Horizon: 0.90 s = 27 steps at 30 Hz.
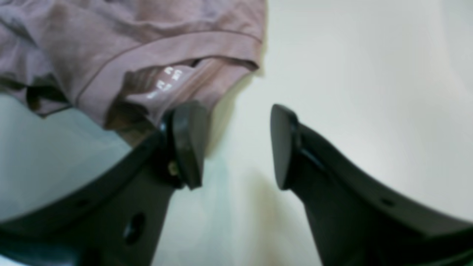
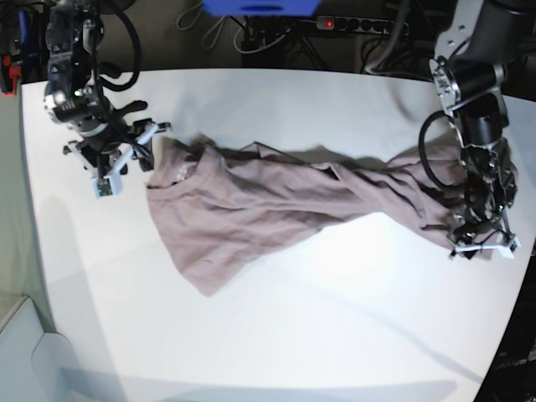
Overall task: Layout the t-shirt on the table in an organized manner, then fold the t-shirt properly
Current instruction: 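Hold the shirt end with the left gripper, stretching it lengthwise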
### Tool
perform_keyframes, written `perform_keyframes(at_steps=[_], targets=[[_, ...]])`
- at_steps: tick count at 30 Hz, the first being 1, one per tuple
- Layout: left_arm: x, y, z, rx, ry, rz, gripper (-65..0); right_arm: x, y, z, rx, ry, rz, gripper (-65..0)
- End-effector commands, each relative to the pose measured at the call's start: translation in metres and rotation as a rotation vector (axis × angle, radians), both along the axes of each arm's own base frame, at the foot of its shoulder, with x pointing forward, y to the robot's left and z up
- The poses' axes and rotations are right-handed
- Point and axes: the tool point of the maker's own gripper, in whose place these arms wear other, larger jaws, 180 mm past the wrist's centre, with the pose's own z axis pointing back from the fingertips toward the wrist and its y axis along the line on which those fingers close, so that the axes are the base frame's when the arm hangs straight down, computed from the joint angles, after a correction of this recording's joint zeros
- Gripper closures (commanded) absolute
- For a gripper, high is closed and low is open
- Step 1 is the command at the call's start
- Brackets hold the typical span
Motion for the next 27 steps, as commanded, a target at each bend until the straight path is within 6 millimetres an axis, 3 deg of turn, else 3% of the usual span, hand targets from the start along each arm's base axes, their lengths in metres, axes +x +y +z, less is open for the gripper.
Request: perform_keyframes(at_steps=[1,4,9,15,20,23,27], targets=[[-0.001,-0.002,-0.004,-0.027,0.028,-0.004,-35.2,0.007,-0.002,0.011,-0.002,-0.045,0.000,-29.4],[-0.008,-0.004,-0.014,-0.037,0.056,-0.005,-31.1,0.008,-0.003,0.011,-0.003,-0.046,-0.003,-29.4],[-0.031,-0.029,-0.053,-0.025,0.192,-0.096,-0.4,0.008,-0.003,0.011,-0.003,-0.046,-0.003,-29.4],[-0.043,-0.033,-0.066,-0.036,0.225,-0.106,-0.4,0.008,-0.003,0.011,-0.003,-0.046,-0.003,-29.4],[-0.022,-0.039,-0.019,-0.061,0.115,-0.149,-0.4,0.008,-0.002,0.011,-0.003,-0.045,-0.002,-29.4],[-0.011,-0.041,0.038,-0.105,-0.042,-0.163,-0.4,0.008,-0.003,0.011,-0.003,-0.046,-0.003,-29.4],[-0.001,-0.063,0.103,-0.117,-0.205,-0.234,-0.4,0.009,-0.003,0.013,-0.003,-0.052,-0.003,-29.4]])
